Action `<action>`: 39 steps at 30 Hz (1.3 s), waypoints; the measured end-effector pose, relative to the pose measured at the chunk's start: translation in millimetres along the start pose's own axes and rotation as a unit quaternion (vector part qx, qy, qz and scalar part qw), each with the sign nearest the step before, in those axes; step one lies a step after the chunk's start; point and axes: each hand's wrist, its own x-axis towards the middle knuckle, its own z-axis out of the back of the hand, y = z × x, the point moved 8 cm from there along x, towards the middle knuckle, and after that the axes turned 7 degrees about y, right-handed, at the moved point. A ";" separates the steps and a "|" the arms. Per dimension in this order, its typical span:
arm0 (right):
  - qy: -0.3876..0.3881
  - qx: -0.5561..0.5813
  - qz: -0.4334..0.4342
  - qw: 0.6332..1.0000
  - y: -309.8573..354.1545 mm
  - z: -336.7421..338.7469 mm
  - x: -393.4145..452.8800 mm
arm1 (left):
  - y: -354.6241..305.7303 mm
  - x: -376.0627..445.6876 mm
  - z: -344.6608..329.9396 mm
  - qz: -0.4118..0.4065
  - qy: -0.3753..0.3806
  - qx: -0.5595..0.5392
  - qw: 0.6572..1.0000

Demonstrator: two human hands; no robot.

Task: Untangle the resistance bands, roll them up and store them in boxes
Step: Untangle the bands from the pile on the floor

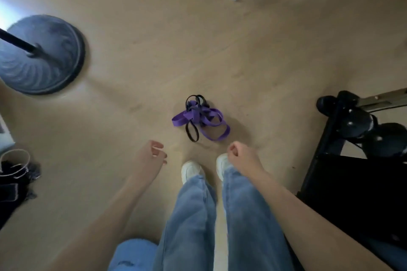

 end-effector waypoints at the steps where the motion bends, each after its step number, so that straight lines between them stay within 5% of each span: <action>1: 0.002 -0.026 0.007 1.000 0.6 -6.5 31.9 | 5.0 26.1 -7.9 -0.001 0.002 0.001 1.000; 9: 0.041 -0.224 0.082 0.970 32.5 -84.1 265.7 | 81.1 167.0 -48.3 -0.014 -0.037 -0.039 0.998; 13: 0.009 -0.221 0.068 0.973 34.6 -102.5 277.2 | 109.7 166.2 -37.9 0.016 -0.056 -0.051 0.997; 20: 0.078 -0.179 0.232 0.953 122.1 -52.9 58.8 | 73.2 18.4 13.1 -0.026 -0.041 -0.033 0.998; 26: 0.320 -0.191 0.351 0.859 218.5 -61.7 -192.7 | 54.5 -147.6 37.2 -0.067 -0.004 0.064 0.996; 32: 0.420 -0.209 0.388 0.793 254.4 -135.7 -334.3 | 115.9 -309.2 86.9 -0.050 -0.216 -0.067 0.973; 35: 0.456 -0.267 0.392 0.753 251.9 -200.7 -387.1 | 196.1 -383.3 83.5 0.068 -0.277 -0.178 0.942; 39: 0.467 -0.367 0.425 0.683 230.4 -317.3 -453.3 | 299.4 -462.5 69.9 0.114 -0.337 -0.314 0.880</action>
